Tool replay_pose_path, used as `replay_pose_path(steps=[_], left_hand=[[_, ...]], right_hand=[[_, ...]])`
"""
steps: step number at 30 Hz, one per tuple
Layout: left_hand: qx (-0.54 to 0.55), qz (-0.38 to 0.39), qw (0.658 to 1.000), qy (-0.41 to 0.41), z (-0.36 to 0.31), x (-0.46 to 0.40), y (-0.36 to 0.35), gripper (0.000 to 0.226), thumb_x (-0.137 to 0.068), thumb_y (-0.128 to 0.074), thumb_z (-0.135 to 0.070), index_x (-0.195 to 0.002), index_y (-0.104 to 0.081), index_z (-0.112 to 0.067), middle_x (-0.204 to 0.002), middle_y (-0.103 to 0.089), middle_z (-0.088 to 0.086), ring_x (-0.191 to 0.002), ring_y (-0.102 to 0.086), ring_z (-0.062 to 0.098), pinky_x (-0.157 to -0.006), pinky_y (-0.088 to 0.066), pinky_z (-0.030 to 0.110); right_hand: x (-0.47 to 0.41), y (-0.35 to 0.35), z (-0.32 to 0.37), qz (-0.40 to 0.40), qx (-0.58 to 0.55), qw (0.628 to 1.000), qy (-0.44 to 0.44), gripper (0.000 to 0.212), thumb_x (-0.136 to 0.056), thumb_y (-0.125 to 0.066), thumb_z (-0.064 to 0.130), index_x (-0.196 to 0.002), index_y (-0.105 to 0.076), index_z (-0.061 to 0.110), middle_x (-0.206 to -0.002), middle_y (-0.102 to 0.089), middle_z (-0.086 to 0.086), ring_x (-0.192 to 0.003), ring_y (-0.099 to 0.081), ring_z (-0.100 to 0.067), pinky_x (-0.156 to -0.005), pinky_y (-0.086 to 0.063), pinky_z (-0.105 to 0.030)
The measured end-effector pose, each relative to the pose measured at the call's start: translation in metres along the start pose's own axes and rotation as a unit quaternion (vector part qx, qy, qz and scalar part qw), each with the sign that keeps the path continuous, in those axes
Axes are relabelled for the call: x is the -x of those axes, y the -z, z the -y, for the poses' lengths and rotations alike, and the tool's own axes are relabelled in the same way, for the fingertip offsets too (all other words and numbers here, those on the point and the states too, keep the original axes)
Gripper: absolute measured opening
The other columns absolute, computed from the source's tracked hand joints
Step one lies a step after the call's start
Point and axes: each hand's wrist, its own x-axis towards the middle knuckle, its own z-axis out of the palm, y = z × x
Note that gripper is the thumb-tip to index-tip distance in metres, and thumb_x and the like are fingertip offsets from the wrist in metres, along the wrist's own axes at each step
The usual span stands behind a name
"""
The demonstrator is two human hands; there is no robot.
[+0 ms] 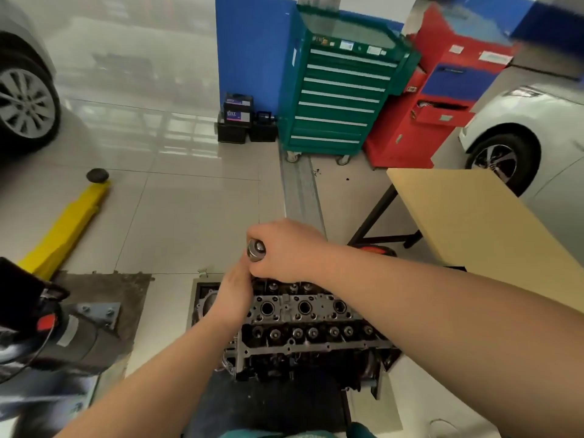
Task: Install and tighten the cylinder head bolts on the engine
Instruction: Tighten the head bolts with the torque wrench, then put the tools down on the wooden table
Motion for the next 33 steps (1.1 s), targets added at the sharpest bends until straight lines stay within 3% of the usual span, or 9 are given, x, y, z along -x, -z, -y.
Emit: replay_pose_path(steps=[4,8,10,14,16,23,27,30,33], left_hand=[[0.087,0.024,0.996,0.001,-0.032,-0.01,0.009,0.049,-0.115,-0.023,-0.038,-0.094,-0.062,-0.059,-0.089,-0.068,-0.032,-0.09,-0.064,-0.005,-0.076,-0.048,0.013],[0.137,0.112,0.98,-0.093,-0.055,-0.021,0.027,0.056,-0.108,-0.029,-0.066,-0.092,-0.06,-0.023,-0.077,-0.052,-0.01,-0.071,-0.048,0.003,-0.07,-0.042,0.02],[0.143,0.154,0.97,-0.122,-0.063,-0.021,0.028,0.056,-0.103,-0.039,-0.071,-0.097,-0.061,-0.019,-0.075,-0.049,-0.007,-0.069,-0.046,0.008,-0.063,-0.04,0.02],[0.093,0.187,0.965,-0.159,-0.072,-0.011,0.017,0.044,-0.104,-0.044,-0.068,-0.084,-0.061,-0.033,-0.066,-0.045,-0.011,-0.058,-0.041,0.009,-0.055,-0.035,0.023],[0.087,0.215,0.959,-0.163,-0.081,-0.004,0.005,0.04,-0.104,-0.045,-0.066,-0.083,-0.063,-0.037,-0.064,-0.044,-0.01,-0.056,-0.039,0.011,-0.054,-0.034,0.028],[0.038,0.296,0.941,-0.162,-0.131,0.02,-0.072,0.042,-0.102,-0.047,-0.066,-0.084,-0.064,-0.032,-0.066,-0.044,-0.009,-0.059,-0.04,0.013,-0.056,-0.033,0.031],[0.018,0.339,0.927,-0.161,-0.161,0.034,-0.136,0.042,-0.1,-0.05,-0.068,-0.085,-0.068,-0.033,-0.067,-0.045,-0.007,-0.06,-0.042,0.013,-0.057,-0.033,0.03],[0.082,0.323,0.942,-0.042,-0.173,0.048,-0.195,0.051,-0.097,-0.056,-0.069,-0.086,-0.073,-0.022,-0.064,-0.046,-0.002,-0.055,-0.042,0.012,-0.052,-0.036,0.023],[0.2,0.283,0.929,0.127,-0.18,0.064,-0.263,0.049,-0.101,-0.052,-0.056,-0.092,-0.072,-0.012,-0.064,-0.044,0.008,-0.048,-0.039,0.02,-0.044,-0.035,0.026]], right_hand=[[-0.001,0.037,-0.003,-0.039,-0.001,0.999,0.014,0.022,-0.078,-0.065,0.049,-0.075,-0.051,0.033,-0.073,-0.057,0.013,-0.068,-0.053,-0.007,-0.054,-0.034,-0.029],[0.016,0.079,-0.016,-0.075,-0.058,0.995,0.0,0.022,-0.076,-0.073,0.049,-0.083,-0.063,0.031,-0.078,-0.064,0.011,-0.073,-0.058,-0.008,-0.06,-0.046,-0.033],[0.033,0.088,-0.032,-0.042,-0.194,0.98,-0.024,0.022,-0.079,-0.08,0.046,-0.089,-0.07,0.028,-0.076,-0.067,0.01,-0.066,-0.06,-0.01,-0.058,-0.049,-0.032],[0.082,0.086,-0.077,0.156,-0.595,0.787,-0.046,0.04,-0.103,-0.055,0.041,-0.128,-0.065,0.01,-0.086,-0.062,-0.011,-0.065,-0.053,-0.02,-0.051,-0.044,-0.031],[0.109,0.073,-0.097,0.164,-0.676,0.718,-0.036,0.039,-0.107,-0.045,0.028,-0.135,-0.059,0.004,-0.093,-0.062,-0.019,-0.07,-0.055,-0.023,-0.055,-0.046,-0.031],[0.206,0.028,-0.153,-0.018,-0.716,0.694,-0.074,0.03,-0.102,-0.056,0.033,-0.124,-0.071,0.018,-0.085,-0.067,-0.019,-0.06,-0.058,-0.02,-0.047,-0.044,-0.027],[0.279,0.017,-0.196,-0.087,-0.759,0.639,-0.091,0.03,-0.103,-0.056,0.032,-0.124,-0.07,0.017,-0.084,-0.065,-0.02,-0.059,-0.056,-0.021,-0.048,-0.042,-0.028],[0.344,0.011,-0.239,-0.174,-0.803,0.564,-0.086,0.032,-0.102,-0.056,0.03,-0.125,-0.068,0.012,-0.086,-0.063,-0.021,-0.062,-0.055,-0.022,-0.05,-0.041,-0.03],[0.408,-0.003,-0.286,-0.25,-0.785,0.551,-0.134,0.025,-0.1,-0.062,0.026,-0.122,-0.069,0.017,-0.092,-0.066,-0.021,-0.07,-0.057,-0.026,-0.055,-0.044,-0.033]])
